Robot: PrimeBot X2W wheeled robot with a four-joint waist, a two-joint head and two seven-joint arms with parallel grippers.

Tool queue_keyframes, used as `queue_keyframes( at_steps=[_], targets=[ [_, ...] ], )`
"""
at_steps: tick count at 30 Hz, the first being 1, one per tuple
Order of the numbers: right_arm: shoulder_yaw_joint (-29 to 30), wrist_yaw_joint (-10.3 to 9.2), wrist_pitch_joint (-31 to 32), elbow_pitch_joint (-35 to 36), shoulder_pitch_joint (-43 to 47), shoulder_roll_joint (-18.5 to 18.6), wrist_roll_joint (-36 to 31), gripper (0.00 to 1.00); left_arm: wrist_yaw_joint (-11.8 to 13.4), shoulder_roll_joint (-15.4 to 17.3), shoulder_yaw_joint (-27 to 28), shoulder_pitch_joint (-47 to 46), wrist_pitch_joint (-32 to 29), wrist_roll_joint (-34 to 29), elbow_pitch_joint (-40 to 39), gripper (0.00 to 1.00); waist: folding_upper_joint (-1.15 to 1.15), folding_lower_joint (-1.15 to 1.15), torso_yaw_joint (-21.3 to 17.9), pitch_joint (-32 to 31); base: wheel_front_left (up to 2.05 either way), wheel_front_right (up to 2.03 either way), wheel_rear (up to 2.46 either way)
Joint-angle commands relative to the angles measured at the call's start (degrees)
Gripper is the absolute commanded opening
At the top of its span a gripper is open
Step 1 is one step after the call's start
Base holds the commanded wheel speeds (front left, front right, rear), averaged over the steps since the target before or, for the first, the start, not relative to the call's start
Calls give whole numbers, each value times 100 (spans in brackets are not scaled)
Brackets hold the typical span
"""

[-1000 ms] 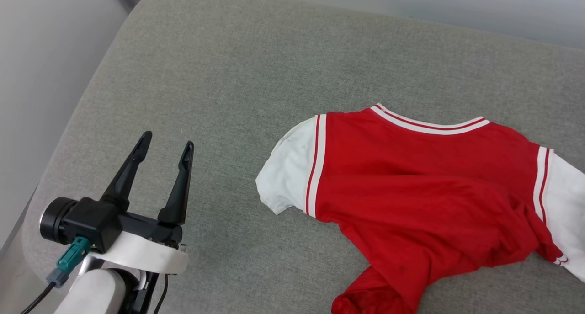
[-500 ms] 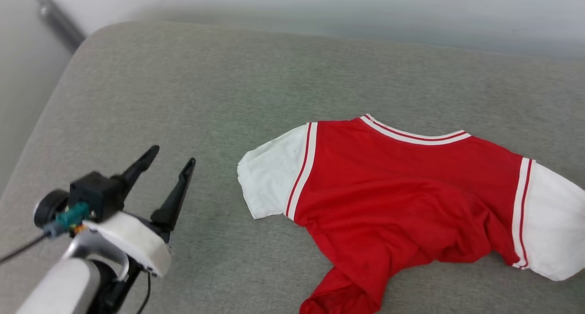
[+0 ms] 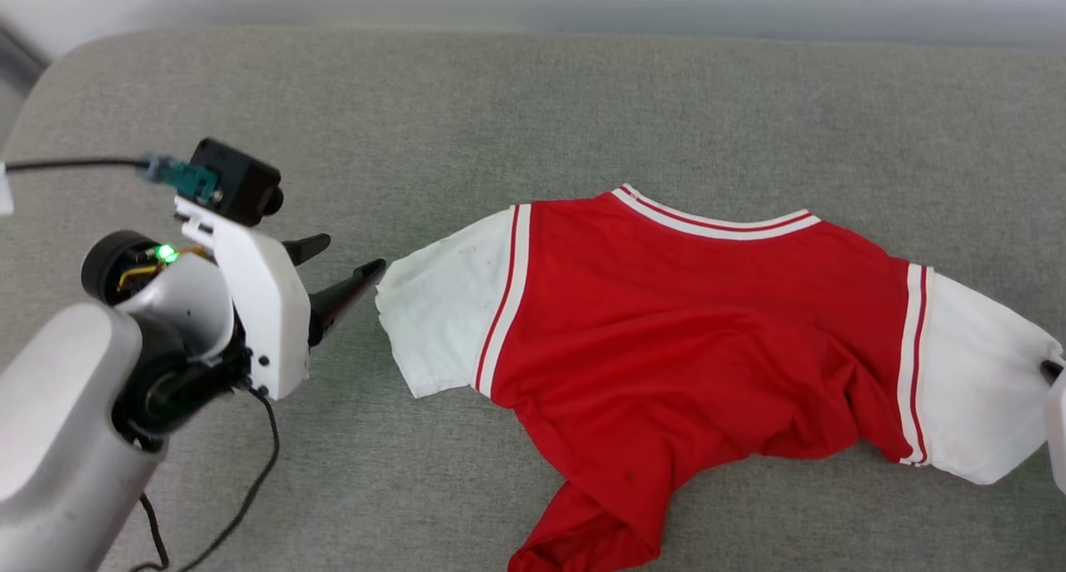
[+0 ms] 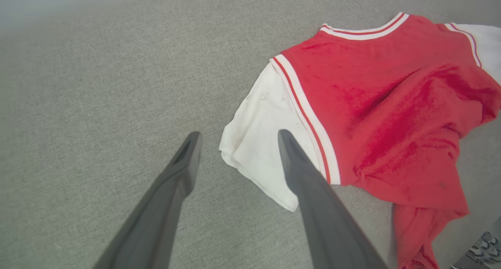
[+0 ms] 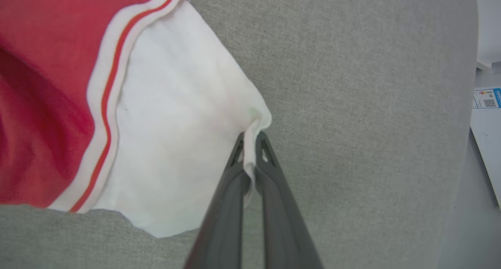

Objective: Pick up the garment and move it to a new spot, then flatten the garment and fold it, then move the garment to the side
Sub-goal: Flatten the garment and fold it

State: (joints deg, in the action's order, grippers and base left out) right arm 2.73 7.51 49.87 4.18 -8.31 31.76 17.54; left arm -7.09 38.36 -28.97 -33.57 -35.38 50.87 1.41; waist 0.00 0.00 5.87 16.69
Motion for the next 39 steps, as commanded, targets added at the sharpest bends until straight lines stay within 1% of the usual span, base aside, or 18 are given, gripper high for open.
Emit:
queue_keyframes(
  at_steps=[1, 5, 9, 17, 19, 22, 27, 28, 29, 34, 39],
  targets=[
    [-31, -4, -3, 44, -86, -55, -33, 0, -28, 35, -50, -171, -162, 69, 76, 100, 0, 0, -67, 109, 0, 0, 0],
    [-74, -4, 5, 142, -236, -103, -56, 0, -30, 21, -356, -621, -718, 270, 442, 100, 0, 0, -145, 304, 0, 0, 0],
    [-97, -4, -10, 204, -359, -117, -83, 0, -35, 29, -640, -954, -918, 332, 770, 100, 0, 0, -216, 470, 0, 0, 0],
    [-105, -4, -22, 269, -501, -161, -7, 0, -37, 47, -1208, -1352, -876, 408, 1167, 100, 0, 0, -324, 702, 0, 0, 0],
    [-115, -4, -25, 279, -519, -142, 0, 0, -38, 94, -1390, -1440, -881, 361, 1251, 100, 0, 0, -338, 742, 0, 0, 0],
    [-137, -4, -32, 310, -549, -152, 48, 0, -38, 135, -1638, -1545, -720, 246, 1417, 100, 0, 0, -351, 796, 0, 0, 0],
    [-166, -4, -31, 353, -584, -134, 73, 0, -31, 35, -2012, -1602, -625, 370, 1707, 100, 0, 0, -348, 876, 0, 0, 0],
    [-169, -4, -35, 356, -584, -129, 78, 0, -31, 5, -2132, -1609, -607, 416, 1687, 56, 0, 0, -348, 889, 0, 0, 0],
    [-175, -4, -40, 356, -589, -119, 83, 0, -33, -21, -2197, -1638, -526, 461, 1684, 0, 0, 0, -344, 901, 0, 0, 0],
    [-217, -4, -78, 304, -552, -97, 114, 0, -33, -27, -2485, -1768, -64, 557, 1777, 0, 0, 0, -308, 832, 0, 0, 0],
    [-220, -4, -172, 257, -601, -34, 145, 0, -32, 72, -2428, -1819, 614, 718, 1928, 0, 0, 0, -305, 524, 0, 0, 0]
  ],
)
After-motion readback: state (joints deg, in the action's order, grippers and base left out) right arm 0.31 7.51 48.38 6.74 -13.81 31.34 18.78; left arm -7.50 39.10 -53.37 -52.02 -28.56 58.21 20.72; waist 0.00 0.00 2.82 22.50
